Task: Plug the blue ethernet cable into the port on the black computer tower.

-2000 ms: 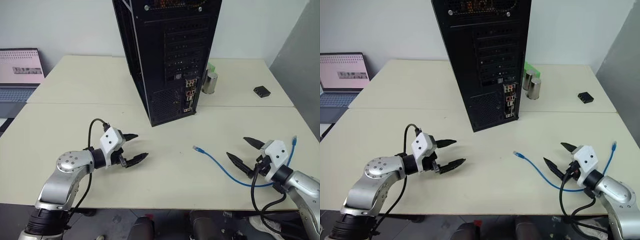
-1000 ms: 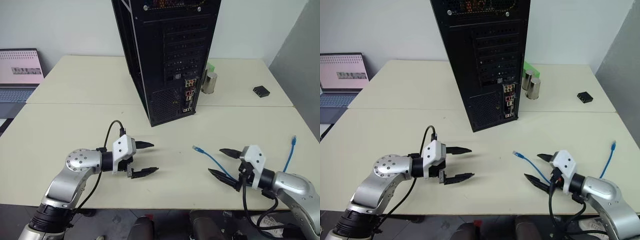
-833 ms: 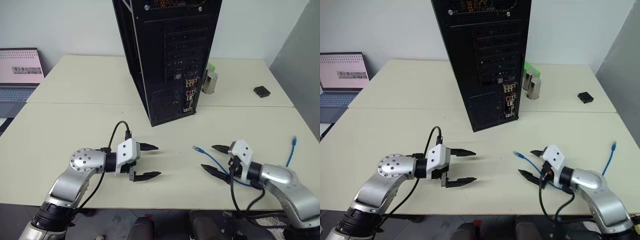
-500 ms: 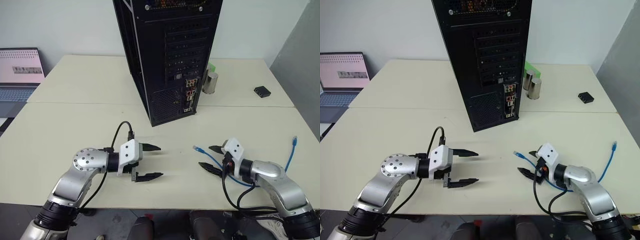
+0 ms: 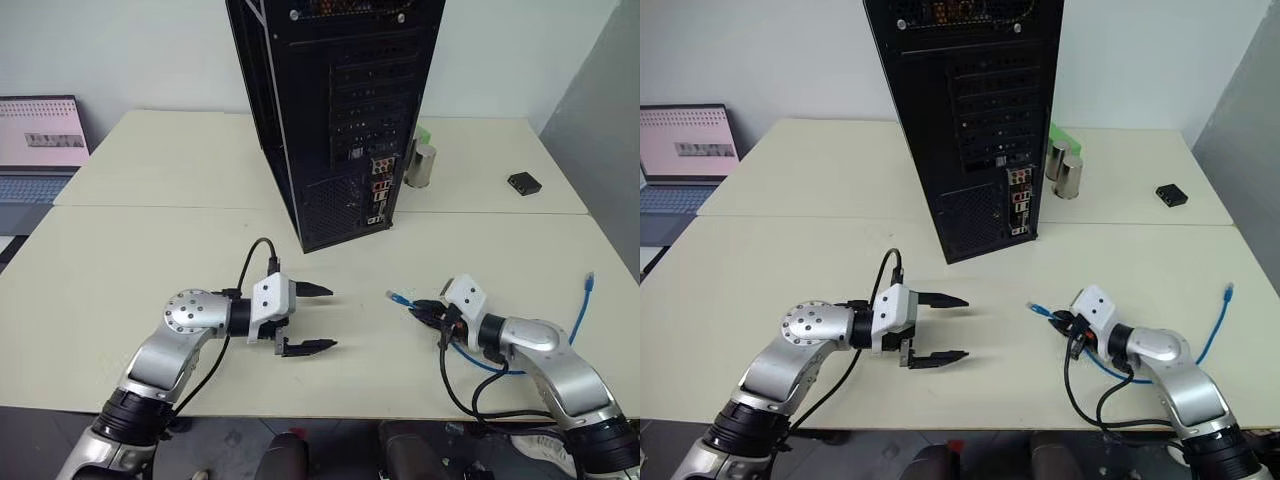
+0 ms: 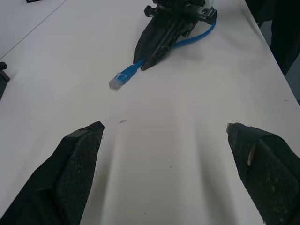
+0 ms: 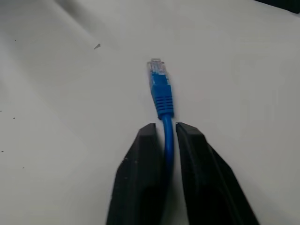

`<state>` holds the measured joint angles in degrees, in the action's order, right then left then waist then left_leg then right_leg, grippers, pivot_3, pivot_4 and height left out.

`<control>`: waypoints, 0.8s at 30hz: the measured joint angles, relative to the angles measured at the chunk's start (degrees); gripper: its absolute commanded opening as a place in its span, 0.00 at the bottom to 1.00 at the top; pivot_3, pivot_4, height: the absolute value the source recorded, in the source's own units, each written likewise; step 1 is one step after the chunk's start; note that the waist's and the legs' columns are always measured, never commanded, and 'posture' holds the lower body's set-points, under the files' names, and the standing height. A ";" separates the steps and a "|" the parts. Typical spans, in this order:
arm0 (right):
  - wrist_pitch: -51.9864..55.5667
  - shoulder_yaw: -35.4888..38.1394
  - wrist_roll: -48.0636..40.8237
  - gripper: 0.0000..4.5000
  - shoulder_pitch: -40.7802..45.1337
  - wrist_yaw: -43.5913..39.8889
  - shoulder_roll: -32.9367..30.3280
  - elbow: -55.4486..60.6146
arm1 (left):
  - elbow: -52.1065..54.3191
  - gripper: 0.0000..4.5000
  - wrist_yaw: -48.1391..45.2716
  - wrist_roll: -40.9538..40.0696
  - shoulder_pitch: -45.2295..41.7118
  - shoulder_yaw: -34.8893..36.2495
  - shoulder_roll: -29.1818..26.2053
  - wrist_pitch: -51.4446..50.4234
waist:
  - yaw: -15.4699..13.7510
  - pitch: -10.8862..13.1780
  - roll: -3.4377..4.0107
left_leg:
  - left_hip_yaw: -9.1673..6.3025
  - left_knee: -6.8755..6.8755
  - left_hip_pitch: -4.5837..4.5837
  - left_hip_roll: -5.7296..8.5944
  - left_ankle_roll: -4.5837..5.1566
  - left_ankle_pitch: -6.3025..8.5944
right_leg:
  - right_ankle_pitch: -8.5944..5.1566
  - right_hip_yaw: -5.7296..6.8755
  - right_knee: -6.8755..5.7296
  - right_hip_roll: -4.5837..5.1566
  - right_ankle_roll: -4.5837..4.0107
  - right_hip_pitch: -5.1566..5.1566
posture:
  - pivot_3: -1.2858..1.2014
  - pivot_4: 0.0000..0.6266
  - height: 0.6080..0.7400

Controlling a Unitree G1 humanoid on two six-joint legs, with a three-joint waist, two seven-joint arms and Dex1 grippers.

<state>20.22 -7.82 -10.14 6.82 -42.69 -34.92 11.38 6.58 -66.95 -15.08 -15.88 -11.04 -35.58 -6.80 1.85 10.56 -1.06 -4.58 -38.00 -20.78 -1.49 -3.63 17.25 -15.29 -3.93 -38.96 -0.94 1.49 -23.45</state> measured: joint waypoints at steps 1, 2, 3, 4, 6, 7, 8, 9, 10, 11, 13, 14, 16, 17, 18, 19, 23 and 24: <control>-0.40 -0.10 0.22 0.00 -0.02 -0.02 -0.11 0.00 | -0.64 1.00 0.00 0.17 -0.19 -0.10 0.49 0.22 | 0.00 0.00 0.00 | 0.00 0.00 0.00 0.00 0.00 0.00 | 0.00 0.01 0.00 0.00 0.00 0.00 | 0.52 0.24 1.00; -0.74 -0.13 0.52 0.00 -0.03 -0.10 -0.19 0.00 | -1.31 1.00 -0.01 0.44 -0.66 -0.47 0.83 0.82 | 0.00 0.00 0.00 | -0.01 -0.01 0.00 0.00 0.00 0.00 | 0.00 0.01 0.00 0.00 0.00 0.00 | 0.52 0.24 1.00; -0.89 -0.15 0.64 0.00 -0.01 -0.16 -0.21 0.02 | -1.88 1.00 0.01 0.66 -1.20 -0.85 1.10 1.17 | 0.00 0.00 0.00 | -0.01 -0.01 -0.01 0.00 0.00 0.00 | 0.00 0.01 0.00 0.00 0.00 0.00 | 0.52 0.24 1.00; -0.94 -0.24 0.93 0.00 -0.02 -0.34 -0.42 0.24 | -2.74 1.00 0.00 1.10 -1.95 -1.15 1.63 1.62 | 0.00 0.00 0.00 | 0.00 -0.01 -0.01 0.01 0.00 0.00 | 0.00 0.00 0.00 0.00 0.00 0.00 | 0.52 0.24 1.00; -0.78 -0.90 1.66 0.00 -0.01 -1.26 -1.31 2.18 | -4.73 1.00 0.07 2.24 -3.82 -1.95 2.70 2.74 | -0.01 0.00 0.00 | -0.01 -0.02 -0.01 0.01 0.00 0.00 | 0.00 0.01 -0.01 0.00 0.00 0.00 | 0.52 0.24 1.00; -0.70 -1.50 1.86 0.00 0.16 -1.72 -1.52 3.71 | -5.48 1.00 0.08 2.58 -4.58 -2.20 3.26 3.20 | -0.01 0.00 0.00 | -0.01 -0.02 -0.01 0.01 0.00 0.00 | 0.00 0.01 -0.01 0.00 0.00 0.00 | 0.52 0.24 1.00; -0.56 -2.10 1.90 0.00 0.30 -2.36 -1.65 5.31 | -6.11 1.00 0.07 2.75 -5.21 -2.38 3.79 3.63 | -0.01 0.00 0.00 | -0.01 -0.01 -0.02 0.01 0.00 0.00 | 0.00 0.01 0.00 0.00 0.00 0.00 | 0.52 0.24 1.00; -0.32 -2.73 1.89 0.00 0.45 -2.82 -1.71 7.08 | -6.82 1.00 0.07 2.98 -5.89 -2.68 4.25 3.78 | 0.04 0.00 0.00 | -0.02 -0.01 -0.01 0.00 0.00 0.00 | 0.00 0.01 -0.01 -0.01 0.00 0.00 | 0.52 0.24 1.00; 0.01 -3.13 1.90 0.00 0.58 -3.36 -1.78 8.44 | -7.34 1.00 0.08 3.22 -6.44 -3.13 4.49 3.94 | 0.07 0.00 0.00 | -0.02 -0.01 -0.01 0.00 0.00 0.00 | 0.00 0.02 -0.01 -0.01 0.00 0.00 | 0.52 0.24 1.00; 0.35 -3.59 1.92 0.00 0.81 -3.60 -1.96 9.39 | -7.79 1.00 0.06 3.68 -6.77 -3.37 4.68 4.15 | 0.08 0.00 0.00 | -0.02 -0.01 -0.01 0.00 0.00 0.00 | 0.00 0.01 -0.01 -0.01 0.00 0.00 | 0.52 0.24 1.00; 1.86 -4.66 1.90 0.00 1.31 -3.77 -1.98 11.19 | -9.60 1.00 0.11 4.42 -7.64 -3.56 5.64 4.80 | 0.02 0.00 0.00 | -0.04 -0.02 -0.01 0.01 0.00 0.00 | 0.00 0.03 -0.01 -0.01 0.00 0.00 | 0.52 0.24 1.00; 2.57 -4.99 1.87 0.00 1.54 -3.95 -1.81 11.88 | -10.05 1.00 0.07 4.68 -7.97 -3.94 5.94 4.89 | 0.01 0.00 0.00 | -0.04 -0.03 -0.02 0.01 0.00 0.00 | 0.00 0.03 -0.01 -0.01 0.00 0.00 | 0.52 0.24 1.00; 3.64 -5.37 1.79 0.00 2.07 -4.06 -1.47 12.99 | -10.64 1.00 -0.08 4.86 -8.44 -4.59 6.54 5.12 | 0.00 0.00 0.00 | -0.04 -0.03 -0.03 0.02 0.00 0.00 | 0.00 0.03 -0.01 0.00 0.00 0.00 | 0.52 0.24 1.00; 4.12 -5.42 1.77 0.00 2.26 -4.07 -1.37 13.36 | -10.82 1.00 -0.07 4.96 -8.61 -4.69 6.75 5.34 | -0.01 0.00 0.00 | -0.04 -0.03 -0.03 0.02 0.00 0.00 | 0.00 0.03 -0.01 0.00 0.00 0.00 | 0.52 0.24 1.00; 4.43 -5.44 1.78 0.00 2.35 -4.06 -1.34 13.62 | -11.13 1.00 -0.05 5.06 -8.82 -4.78 6.84 5.73 | -0.01 0.00 0.00 | -0.05 -0.03 -0.03 0.02 0.00 0.00 | 0.00 0.03 -0.01 0.00 0.00 0.00 | 0.52 0.24 1.00; 4.76 -5.49 1.78 0.00 2.41 -4.06 -1.30 13.79 | -11.56 1.00 -0.02 5.14 -9.14 -4.83 6.91 5.92 | -0.01 0.00 0.00 | -0.05 -0.03 -0.03 0.01 0.00 0.00 | 0.00 0.04 -0.01 0.00 -0.01 0.00 | 0.52 0.24 1.00; 5.57 -6.02 1.80 0.00 2.55 -4.00 -0.85 14.25 | -13.12 0.96 0.06 6.20 -10.37 -5.06 8.11 6.31 | -0.01 0.00 0.00 | -0.05 -0.03 -0.03 0.03 0.00 0.00 | 0.00 0.04 -0.01 0.00 -0.01 0.00 | 0.52 0.24 1.00; 5.63 -6.08 1.80 0.00 2.61 -3.98 -0.78 14.36 | -13.46 0.92 0.07 6.33 -10.54 -5.19 8.39 6.35 | 0.00 0.00 0.00 | -0.05 -0.03 -0.03 0.02 0.00 0.00 | 0.00 0.04 -0.01 0.00 -0.01 0.00 | 0.52 0.24 1.00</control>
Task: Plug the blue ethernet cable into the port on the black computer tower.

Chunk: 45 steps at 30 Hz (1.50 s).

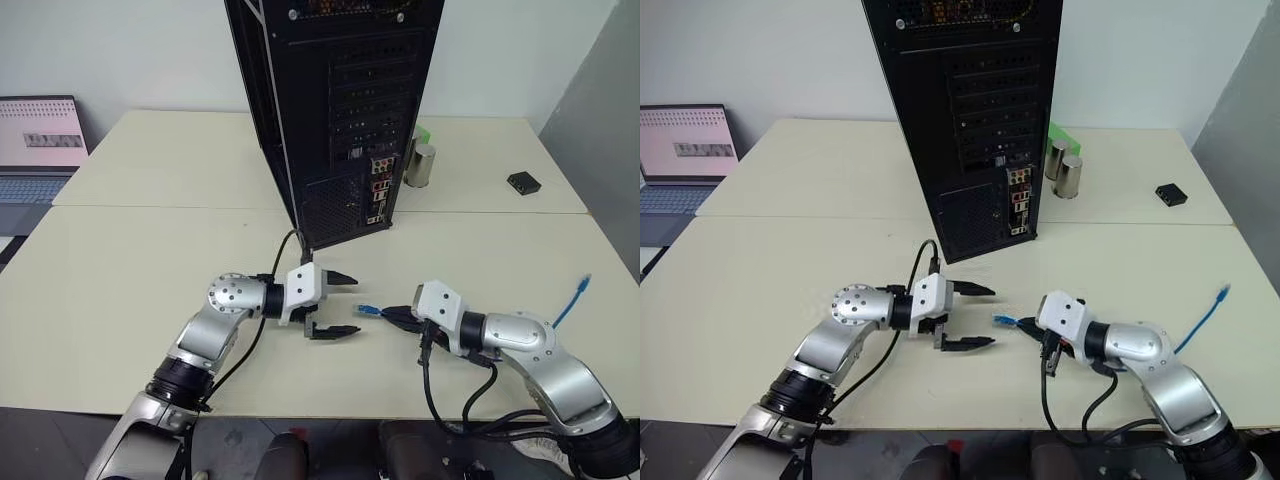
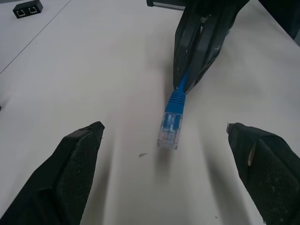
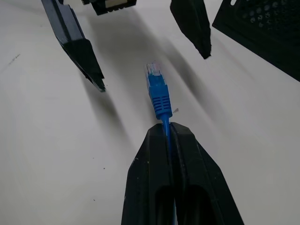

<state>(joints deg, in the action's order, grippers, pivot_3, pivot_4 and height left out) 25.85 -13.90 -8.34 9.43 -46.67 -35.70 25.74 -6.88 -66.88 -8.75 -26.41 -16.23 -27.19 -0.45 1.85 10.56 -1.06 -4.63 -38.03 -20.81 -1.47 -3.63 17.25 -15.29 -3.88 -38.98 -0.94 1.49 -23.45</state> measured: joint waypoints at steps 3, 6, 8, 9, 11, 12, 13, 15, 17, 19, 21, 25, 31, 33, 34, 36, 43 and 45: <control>0.37 -0.01 0.01 0.00 0.04 0.05 0.07 0.06 | -0.52 0.79 0.00 0.31 -0.23 -0.31 0.53 0.87 | 0.01 0.00 0.00 | 0.00 0.00 0.00 -0.01 0.00 0.00 | 0.00 0.00 0.00 0.00 0.00 0.00 | 0.52 0.24 1.00; 0.45 -0.02 0.01 0.00 0.04 0.11 0.21 0.10 | -0.80 0.71 -0.16 0.42 -0.33 -0.31 0.52 1.15 | 0.00 0.00 0.00 | 0.00 0.00 0.00 0.00 0.00 0.00 | 0.00 0.00 0.00 0.00 0.00 0.00 | 0.52 0.24 1.00; 0.48 -0.03 0.02 0.00 0.04 0.15 0.24 0.21 | -1.08 0.59 -0.22 0.61 -0.46 -0.31 0.52 1.36 | 0.00 0.00 0.00 | 0.00 0.00 0.00 0.00 0.00 0.00 | 0.00 0.00 0.00 0.00 0.00 0.00 | 0.52 0.24 1.00; 0.49 -0.03 0.03 0.00 0.05 0.20 0.27 0.27 | -1.59 0.55 -0.24 0.71 -0.62 -0.31 0.51 1.65 | 0.00 0.00 0.00 | -0.01 0.00 0.00 0.00 0.00 0.00 | 0.00 0.00 0.00 0.00 0.00 0.00 | 0.52 0.24 1.00; 0.50 -0.07 0.04 0.00 0.05 0.41 0.34 0.39 | -2.13 0.46 -0.32 0.89 -0.71 -0.31 0.48 2.00 | 0.01 0.00 0.00 | 0.00 0.00 0.00 0.00 0.00 0.00 | 0.00 0.00 0.00 0.00 0.00 0.00 | 0.52 0.24 1.00; 0.51 -0.21 0.04 0.00 0.11 0.44 0.37 0.40 | -2.21 0.41 -0.49 0.94 -0.71 -0.31 0.47 2.13 | 0.00 0.00 0.00 | -0.01 0.00 0.00 0.00 0.00 0.00 | 0.00 0.00 0.00 0.00 0.00 0.00 | 0.52 0.24 1.00; 0.51 -0.37 0.03 0.00 0.14 0.44 0.40 0.42 | -2.25 0.36 -0.74 0.98 -0.71 -0.31 0.45 2.18 | 0.00 0.00 0.00 | -0.01 0.00 0.00 0.00 0.00 0.00 | 0.00 0.00 0.00 0.00 0.00 0.00 | 0.52 0.24 1.00; 0.53 -0.47 0.02 0.00 0.14 0.44 0.47 0.44 | -2.38 0.26 -1.17 1.09 -0.71 -0.32 0.45 2.35 | 0.00 0.00 0.00 | 0.00 0.00 0.00 0.00 0.00 0.00 | 0.00 0.00 0.00 0.00 0.00 0.00 | 0.52 0.24 1.00; 0.54 -0.47 0.02 0.00 0.21 0.45 0.51 0.45 | -2.69 0.16 -1.29 1.25 -0.71 -0.38 0.46 2.87 | 0.00 0.00 0.00 | 0.00 0.00 0.00 0.00 0.00 0.00 | 0.00 0.00 -0.01 0.00 0.00 0.00 | 0.52 0.24 1.00; 0.59 -0.30 0.13 0.00 0.37 0.64 0.51 0.45 | -2.93 0.08 -1.47 1.61 -0.70 -0.67 0.44 3.45 | -0.01 0.00 0.00 | 0.00 0.00 0.00 0.00 0.00 0.00 | 0.00 0.00 0.00 0.00 0.00 0.00 | 0.52 0.24 1.00; 0.86 -0.37 0.17 0.00 0.41 0.61 0.51 0.45 | -3.04 0.07 -1.45 2.14 -0.70 -0.82 0.47 3.77 | 0.00 0.00 0.00 | -0.01 0.00 0.00 0.00 0.00 0.00 | 0.00 0.00 0.00 0.00 0.00 0.00 | 0.52 0.24 1.00; 0.89 -0.38 0.14 0.00 0.41 0.52 0.54 0.45 | -3.29 0.07 -1.45 2.34 -0.70 -0.83 0.48 4.53 | 0.00 0.00 0.00 | -0.01 0.00 0.00 -0.01 0.00 0.00 | 0.00 0.01 0.00 0.00 0.00 0.00 | 0.52 0.24 1.00; 0.88 -0.36 -0.88 0.19 0.41 -0.97 -0.03 0.63 | -4.11 0.07 -1.81 2.54 -0.69 -1.20 0.44 6.37 | -0.01 0.00 0.00 | -0.01 0.00 0.00 0.00 0.00 0.00 | 0.00 0.01 0.00 0.00 0.00 0.00 | 0.52 0.24 1.00; 0.87 -0.32 -2.22 0.30 0.42 -2.47 -0.68 1.54 | -4.26 0.07 -2.14 2.86 -0.57 -1.63 0.43 7.82 | -0.01 0.00 0.00 | -0.01 0.00 0.00 0.00 0.00 0.00 | 0.00 0.01 0.00 0.00 0.00 0.00 | 0.52 0.24 1.00; 0.91 0.00 -3.08 0.36 0.42 -3.33 -1.44 2.10 | -4.24 0.07 -2.43 2.85 -0.41 -1.65 0.40 8.51 | -0.01 0.00 0.00 | -0.01 0.00 0.00 0.00 0.00 0.00 | 0.00 0.01 0.00 0.00 0.00 0.00 | 0.52 0.24 1.00; 2.09 2.26 -5.75 0.47 0.42 -4.98 -3.45 3.42 | -4.22 0.07 -2.55 2.85 0.23 -1.65 0.21 9.64 | -0.02 0.00 0.00 | -0.01 -0.02 -0.01 0.00 0.00 0.00 | 0.00 0.01 -0.01 0.01 0.00 0.00 | 0.52 0.24 1.00; 15.78 14.46 -21.32 0.88 0.41 -3.26 -3.72 7.96 | -4.12 0.07 0.76 4.69 1.31 -1.25 0.31 23.42 | -0.06 0.00 0.00 | -0.03 -0.01 0.00 -0.02 0.00 0.00 | 0.01 0.00 -0.01 0.01 -0.01 0.02 | 0.52 0.24 1.00; 19.49 15.70 -25.30 0.89 0.41 -1.61 -2.45 8.77 | -4.27 0.07 3.10 6.27 1.31 -1.09 0.35 28.65 | -0.08 0.00 0.00 | -0.03 -0.01 0.00 -0.02 0.00 0.00 | 0.01 0.00 -0.01 0.01 -0.01 0.02 | 0.52 0.24 1.00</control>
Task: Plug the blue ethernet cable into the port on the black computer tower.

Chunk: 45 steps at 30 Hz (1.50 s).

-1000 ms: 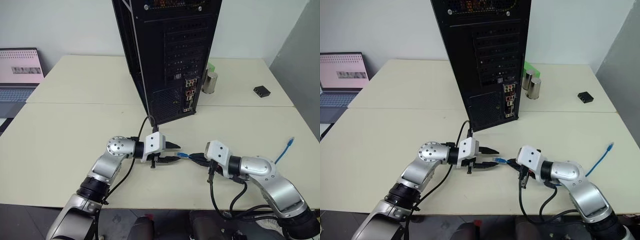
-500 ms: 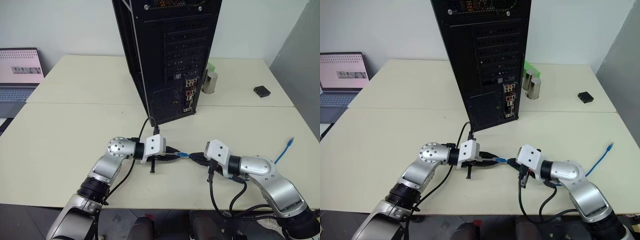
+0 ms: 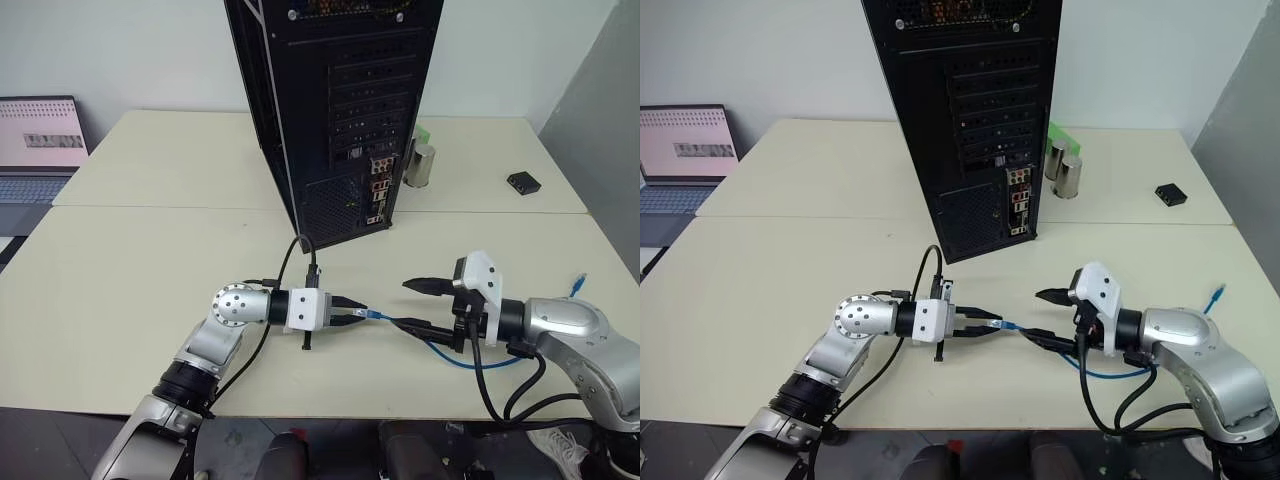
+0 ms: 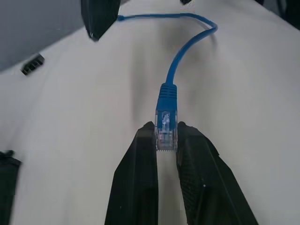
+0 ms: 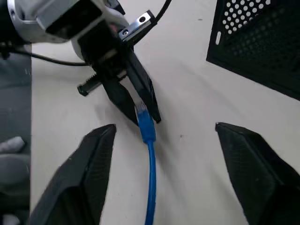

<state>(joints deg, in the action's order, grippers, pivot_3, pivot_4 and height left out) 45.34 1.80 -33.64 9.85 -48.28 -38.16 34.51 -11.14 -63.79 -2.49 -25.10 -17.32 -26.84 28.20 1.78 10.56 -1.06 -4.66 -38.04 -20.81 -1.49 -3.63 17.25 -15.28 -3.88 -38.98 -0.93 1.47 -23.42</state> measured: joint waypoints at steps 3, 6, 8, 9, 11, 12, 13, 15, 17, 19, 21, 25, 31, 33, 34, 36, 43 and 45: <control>4.67 0.98 -5.18 0.89 -0.02 4.10 3.91 0.63 | -2.44 0.07 6.17 5.16 -0.31 0.92 0.37 12.59 | -0.03 0.00 0.00 | 0.00 0.01 0.01 0.00 0.00 0.00 | 0.00 -0.01 0.00 0.01 0.00 0.00 | 0.52 0.24 1.00; 7.54 0.99 -7.84 0.89 -0.01 7.91 6.61 0.59 | -5.29 0.07 12.08 9.81 -0.42 1.42 0.87 22.22 | -0.06 0.00 0.00 | 0.01 0.00 0.00 0.02 0.00 0.00 | 0.01 -0.02 0.01 0.03 0.01 0.00 | 0.52 0.24 1.00; 8.70 0.96 -8.88 0.89 0.17 9.38 7.66 0.47 | -6.67 0.07 15.53 12.14 -0.54 1.88 0.90 26.51 | -0.06 0.00 0.00 | 0.01 0.00 0.00 0.02 0.00 0.00 | 0.01 -0.01 0.01 0.02 0.01 0.00 | 0.52 0.24 1.00; 9.12 0.96 -9.55 0.89 0.32 9.88 7.84 0.31 | -7.24 0.07 16.88 12.95 -0.70 1.95 0.89 27.99 | -0.06 -0.01 0.01 | 0.01 0.00 0.00 0.02 0.00 0.00 | 0.01 0.00 0.01 0.02 0.01 0.00 | 0.52 0.24 1.00; 10.01 0.94 -10.84 0.89 0.88 10.53 8.38 0.02 | -8.11 0.07 19.64 15.21 -1.13 2.00 0.78 30.62 | -0.05 -0.01 0.01 | 0.01 0.00 0.00 0.02 0.00 0.00 | 0.01 0.01 0.01 0.02 0.01 0.00 | 0.52 0.24 1.00; 10.44 0.88 -11.62 0.89 1.29 10.92 8.75 -0.23 | -8.77 0.07 21.02 16.42 -1.57 2.00 0.77 31.72 | -0.04 -0.01 0.01 | 0.00 0.01 0.00 0.02 0.00 0.00 | 0.01 0.02 0.00 0.02 0.01 0.00 | 0.52 0.24 1.00; 10.74 0.85 -12.34 0.89 1.66 11.07 9.01 -0.52 | -9.21 0.07 22.30 17.40 -1.78 2.02 0.71 32.54 | -0.03 -0.01 0.01 | 0.01 0.01 0.00 0.02 0.00 0.00 | 0.01 0.02 0.00 0.02 0.02 0.00 | 0.52 0.24 1.00; 11.41 0.84 -13.17 0.89 2.20 11.32 9.22 -1.01 | -10.14 0.07 24.85 19.35 -2.05 2.08 0.59 33.95 | -0.03 -0.01 0.01 | 0.00 0.01 -0.01 0.02 0.01 0.00 | 0.01 0.03 0.00 0.02 0.01 0.00 | 0.52 0.24 1.00; 11.68 0.83 -13.96 0.89 2.45 11.80 9.34 -1.34 | -11.33 0.07 27.27 21.08 -2.55 2.09 0.26 35.16 | -0.05 -0.01 0.01 | 0.00 0.01 -0.01 0.02 0.01 0.00 | 0.01 0.04 0.00 0.02 0.02 0.00 | 0.52 0.24 1.00; 11.75 0.81 -14.78 0.89 2.66 12.11 9.39 -1.67 | -11.97 0.07 29.29 22.27 -2.89 2.11 -0.26 36.04 | -0.02 -0.01 0.01 | 0.00 0.01 0.00 0.02 0.01 0.00 | 0.01 0.04 0.00 0.02 0.02 0.00 | 0.52 0.24 1.00; 11.80 0.40 -14.89 0.89 2.87 12.28 9.39 -2.16 | -12.48 0.07 30.98 23.55 -3.15 2.11 -0.59 36.48 | -0.02 -0.01 0.01 | -0.01 0.01 0.00 0.02 0.01 0.00 | 0.01 0.05 0.00 0.02 0.02 0.00 | 0.52 0.24 1.00; 11.81 -0.28 -14.93 0.73 3.28 12.47 9.40 -2.37 | -13.58 0.07 34.39 25.55 -3.53 2.11 -1.07 37.35 | -0.01 -0.01 0.01 | -0.01 0.01 0.00 0.02 0.01 0.00 | 0.01 0.06 0.00 0.02 0.02 0.00 | 0.52 0.24 1.00; 11.80 -0.73 -14.87 0.42 3.79 13.49 9.58 -3.36 | -13.69 0.07 37.49 27.87 -3.80 1.93 -1.63 38.26 | -0.02 -0.01 0.01 | -0.01 0.02 -0.01 0.01 0.01 0.00 | 0.01 0.07 0.00 0.02 0.02 0.00 | 0.52 0.24 1.00; 11.80 -0.73 -14.86 0.32 3.92 13.75 9.58 -3.39 | -13.66 0.07 38.41 28.35 -3.79 1.89 -1.94 38.58 | -0.02 -0.01 0.01 | -0.02 0.02 -0.01 0.01 0.00 0.00 | 0.01 0.07 0.00 0.02 0.02 0.00 | 0.52 0.24 1.00; 11.80 -0.73 -14.84 0.27 3.99 13.94 9.58 -3.39 | -13.63 0.07 38.73 28.49 -3.79 1.88 -2.05 38.66 | -0.02 -0.01 0.01 | -0.02 0.02 -0.01 0.01 0.01 0.00 | 0.01 0.08 0.00 0.02 0.02 0.00 | 0.52 0.24 1.00; 11.79 -0.72 -14.84 0.19 4.08 14.40 9.58 -3.40 | -13.53 0.07 39.38 28.71 -3.79 1.83 -2.23 38.83 | -0.02 -0.01 0.01 | -0.02 0.02 -0.01 0.01 0.01 0.00 | 0.01 0.08 0.00 0.02 0.02 0.00 | 0.52 0.24 1.00; 11.79 -0.66 -14.80 0.00 4.14 14.79 9.55 -3.61 | -13.16 0.06 40.55 29.36 -3.66 1.56 -2.44 38.82 | -0.02 -0.01 0.01 | -0.02 0.02 -0.01 0.01 0.00 0.00 | 0.01 0.08 0.00 0.02 0.02 0.00 | 0.52 0.24 1.00; 11.79 -0.67 -14.80 0.00 4.14 14.79 9.49 -3.65 | -12.79 0.06 41.10 29.96 -3.53 1.58 -2.48 38.69 | -0.02 -0.01 0.01 | -0.01 0.02 -0.01 0.01 0.01 0.00 | 0.01 0.08 0.00 0.02 0.02 0.00 | 0.52 0.24 1.00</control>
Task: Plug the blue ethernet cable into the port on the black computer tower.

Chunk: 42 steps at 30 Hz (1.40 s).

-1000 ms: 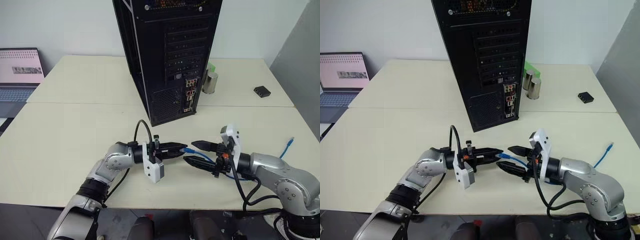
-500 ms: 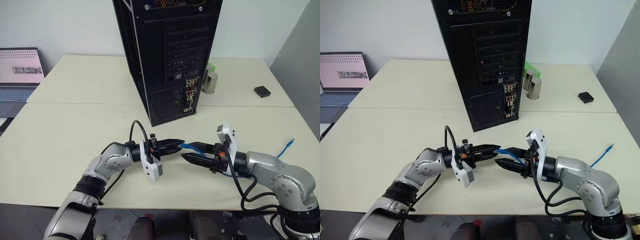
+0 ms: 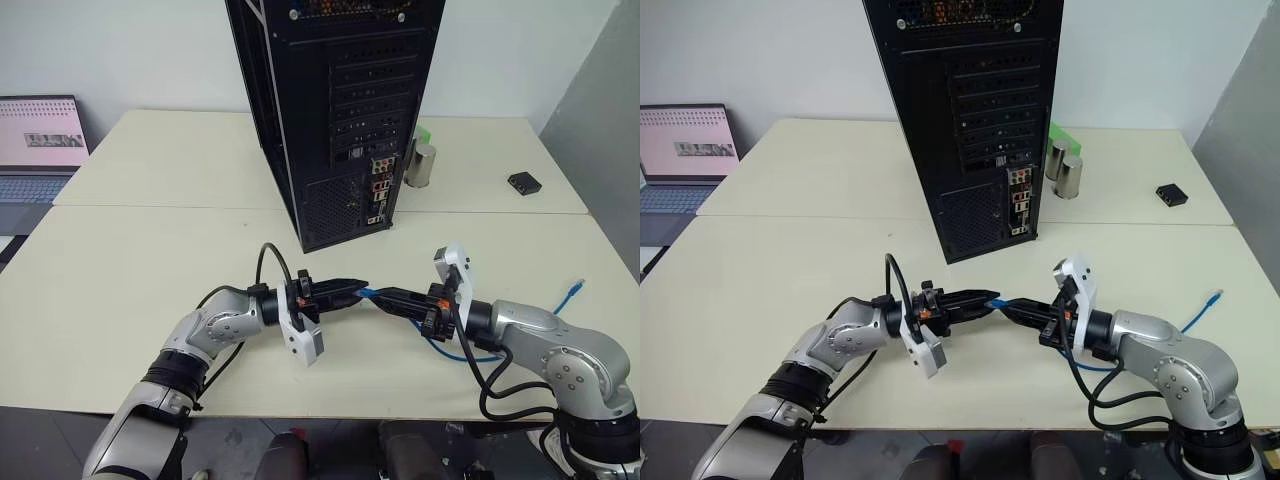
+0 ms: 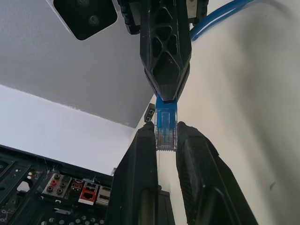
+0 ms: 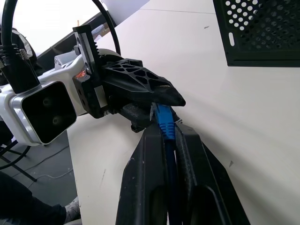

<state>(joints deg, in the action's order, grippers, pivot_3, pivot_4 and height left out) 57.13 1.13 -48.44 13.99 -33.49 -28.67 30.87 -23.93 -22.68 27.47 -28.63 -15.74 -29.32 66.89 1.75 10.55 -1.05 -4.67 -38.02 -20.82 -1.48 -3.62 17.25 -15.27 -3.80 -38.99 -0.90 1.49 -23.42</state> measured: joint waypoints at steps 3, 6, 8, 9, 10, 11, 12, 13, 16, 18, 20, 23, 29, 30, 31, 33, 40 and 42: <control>0.00 -0.04 0.00 0.00 0.05 0.00 0.00 -0.04 | 0.14 0.06 0.80 0.35 0.32 -0.02 0.00 -0.19 | 0.00 0.00 0.00 | 0.00 0.00 0.00 -0.01 0.00 0.00 | 0.00 0.01 0.00 0.00 0.00 0.00 | 0.52 0.24 1.00; 0.00 -0.08 0.00 0.00 0.19 0.00 0.00 -0.25 | 0.14 0.06 0.86 0.25 0.35 -0.17 -0.05 -0.36 | 0.00 0.00 0.00 | 0.00 0.00 0.00 0.00 0.00 0.00 | 0.00 0.01 0.00 0.00 0.00 0.00 | 0.52 0.24 1.00; 0.00 -0.14 0.00 0.00 0.25 0.00 0.00 -0.28 | 0.14 0.06 0.79 -0.06 0.35 -0.33 -0.16 -0.42 | 0.00 0.00 0.00 | -0.01 0.00 0.00 0.00 0.00 0.00 | 0.00 0.01 0.00 0.00 0.00 0.00 | 0.52 0.24 1.00; 0.00 -0.16 -0.01 0.00 0.32 0.00 0.02 -0.28 | 0.13 0.22 0.60 -0.95 0.43 -0.72 -0.34 -0.62 | 0.01 0.00 0.00 | 0.00 0.00 0.00 -0.01 0.00 0.00 | 0.00 0.00 0.00 0.00 0.00 0.00 | 0.52 0.24 1.00; 0.00 -0.20 -0.07 0.00 0.44 -0.04 0.04 -0.28 | 0.12 0.24 0.40 -2.26 0.63 -1.19 -0.49 -1.01 | 0.04 0.00 0.00 | 0.00 0.00 0.00 -0.01 0.00 0.00 | 0.00 0.00 0.00 0.00 0.00 0.00 | 0.52 0.24 1.00; 0.00 -0.41 -0.12 0.00 0.68 -0.11 0.14 -0.28 | 0.12 0.28 -0.23 -3.65 0.78 -1.83 -0.53 -1.63 | 0.04 0.00 0.00 | -0.01 0.00 0.00 -0.01 0.00 0.00 | 0.00 0.01 0.00 0.00 0.00 0.00 | 0.52 0.24 1.00; 0.00 -0.51 -0.16 0.00 0.84 -0.15 0.16 -0.27 | 0.12 0.33 -0.90 -5.09 0.89 -2.43 -0.55 -2.21 | 0.04 0.00 0.00 | -0.01 0.00 0.00 -0.01 0.00 0.00 | 0.00 0.01 0.00 0.00 0.00 0.00 | 0.52 0.24 1.00; 0.00 -0.57 -0.16 0.00 0.99 -0.17 0.15 -0.25 | 0.14 0.37 -1.99 -7.12 1.07 -2.95 -0.53 -3.68 | 0.03 0.00 0.00 | -0.01 0.00 0.00 0.00 0.00 0.00 | 0.00 0.02 0.00 0.00 0.00 0.00 | 0.52 0.24 1.00; -0.16 -0.56 -0.10 0.00 1.03 -0.17 -0.03 -0.22 | 0.90 0.50 -5.99 -14.91 2.01 -3.62 -0.59 -9.88 | 0.07 0.00 0.00 | -0.01 0.00 0.00 -0.01 0.00 0.00 | 0.00 0.03 -0.01 0.00 0.00 0.00 | 0.52 0.24 1.00; -0.59 -0.38 -0.03 0.00 1.06 0.09 -0.03 -0.18 | 3.22 0.58 -9.30 -21.49 3.68 -3.53 -0.59 -16.35 | 0.14 0.00 0.00 | -0.01 0.01 0.00 -0.03 0.00 0.00 | 0.00 0.02 -0.01 0.00 0.00 0.00 | 0.52 0.24 1.00; -1.30 -0.03 0.19 0.00 1.20 1.08 -0.06 -0.05 | 5.59 0.67 -12.05 -27.21 5.29 -2.62 -0.84 -23.51 | 0.14 0.00 0.00 | -0.04 0.01 0.00 -0.03 0.00 0.00 | 0.00 0.04 -0.02 -0.02 0.00 0.00 | 0.52 0.24 1.00; -3.43 0.53 2.30 0.00 2.29 3.93 0.44 0.25 | 10.33 0.77 -14.56 -32.74 7.25 -0.55 -1.98 -33.90 | 0.16 0.00 0.00 | -0.05 0.01 0.00 -0.03 0.00 0.00 | 0.00 0.04 -0.02 -0.03 0.00 0.00 | 0.52 0.24 1.00; -8.91 0.78 10.49 0.00 4.70 12.33 3.35 0.35 | 23.49 0.77 -14.82 -42.92 10.60 2.79 -1.11 -55.99 | 0.14 0.00 0.00 | -0.06 0.02 -0.03 -0.03 0.00 0.00 | -0.01 0.05 0.00 -0.02 0.01 -0.02 | 0.52 0.24 1.00; -10.06 0.03 13.22 0.00 5.18 14.69 4.52 0.36 | 26.39 0.77 -14.02 -44.25 11.23 3.32 -0.56 -60.61 | 0.14 0.00 0.00 | -0.06 0.02 -0.03 -0.03 0.00 0.00 | -0.01 0.04 0.00 -0.02 0.01 -0.02 | 0.52 0.24 1.00; -10.54 -0.29 14.37 0.00 5.28 15.81 5.16 0.35 | 27.52 0.77 -13.84 -44.79 11.34 3.47 -0.26 -62.47 | 0.15 0.00 0.01 | -0.06 0.02 -0.03 -0.03 -0.01 0.00 | -0.01 0.03 -0.01 -0.02 0.01 -0.03 | 0.52 0.24 1.00; -12.26 -2.29 19.07 0.00 5.54 20.01 7.56 0.30 | 31.21 0.77 -12.36 -46.95 12.27 4.91 0.59 -68.88 | 0.15 0.00 0.00 | -0.07 0.02 -0.03 -0.06 -0.01 0.00 | -0.01 0.04 -0.01 -0.03 0.01 -0.03 | 0.52 0.24 1.00; -20.08 -9.79 31.85 0.00 5.73 28.13 14.49 -2.52 | 36.89 0.77 -6.11 -50.02 12.52 7.85 4.55 -82.38 | 0.14 0.00 0.01 | -0.05 0.04 -0.02 -0.05 -0.02 -0.01 | -0.01 0.01 -0.02 -0.03 0.00 -0.07 | 0.52 0.24 1.00; -22.71 -9.76 34.86 0.00 5.73 30.22 16.28 -4.39 | 37.14 0.77 -3.41 -50.05 12.16 9.48 5.80 -86.19 | 0.12 0.00 0.01 | -0.05 0.04 -0.03 -0.03 -0.02 -0.01 | -0.01 0.00 -0.01 -0.02 0.00 -0.07 | 0.52 0.24 1.00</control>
<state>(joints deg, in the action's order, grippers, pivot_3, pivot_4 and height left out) 34.42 -8.62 -13.58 19.72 -3.26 -12.39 26.48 13.21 -26.10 -22.59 -16.46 -6.26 -23.52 -19.31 1.87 10.55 -1.04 -4.72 -37.98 -20.84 -1.51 -3.64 17.24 -15.28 -3.80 -39.00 -0.92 1.49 -23.50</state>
